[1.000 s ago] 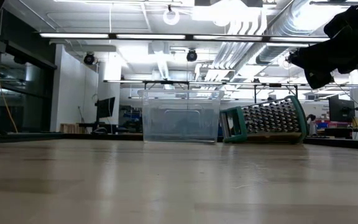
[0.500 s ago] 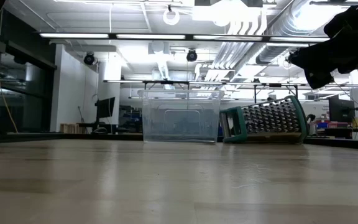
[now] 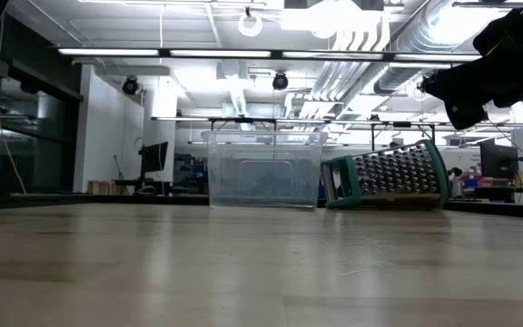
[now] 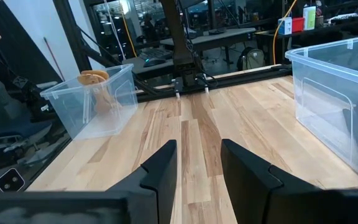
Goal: Pick & Place Kitchen Items
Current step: Put the brown serving spoon into the bottom left transparent bin, then return to Home Position
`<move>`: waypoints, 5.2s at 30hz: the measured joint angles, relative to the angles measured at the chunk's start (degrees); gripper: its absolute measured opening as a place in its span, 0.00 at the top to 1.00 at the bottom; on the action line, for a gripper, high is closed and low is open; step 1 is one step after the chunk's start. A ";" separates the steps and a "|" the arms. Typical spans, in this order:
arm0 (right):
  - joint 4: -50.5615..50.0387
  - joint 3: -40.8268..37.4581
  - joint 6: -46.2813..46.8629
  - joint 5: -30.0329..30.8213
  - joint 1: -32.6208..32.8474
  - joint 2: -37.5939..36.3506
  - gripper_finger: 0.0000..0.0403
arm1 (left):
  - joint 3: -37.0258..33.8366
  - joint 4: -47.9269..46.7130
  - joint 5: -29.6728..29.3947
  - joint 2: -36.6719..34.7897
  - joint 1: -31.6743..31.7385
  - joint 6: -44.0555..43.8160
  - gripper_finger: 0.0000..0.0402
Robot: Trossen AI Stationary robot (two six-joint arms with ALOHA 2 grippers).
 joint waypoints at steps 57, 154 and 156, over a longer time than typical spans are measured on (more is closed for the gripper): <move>-0.02 0.01 -0.01 0.00 0.02 0.02 0.71 | -0.02 -60.28 -59.71 -14.41 -25.85 -48.06 0.82; 0.00 0.01 0.00 0.00 0.02 0.02 0.71 | -43.65 -50.15 -70.43 -14.64 -60.76 -89.66 0.47; 0.00 -0.01 0.00 0.00 0.02 0.02 0.71 | -43.65 -50.10 -70.29 -15.24 -60.76 -89.64 0.43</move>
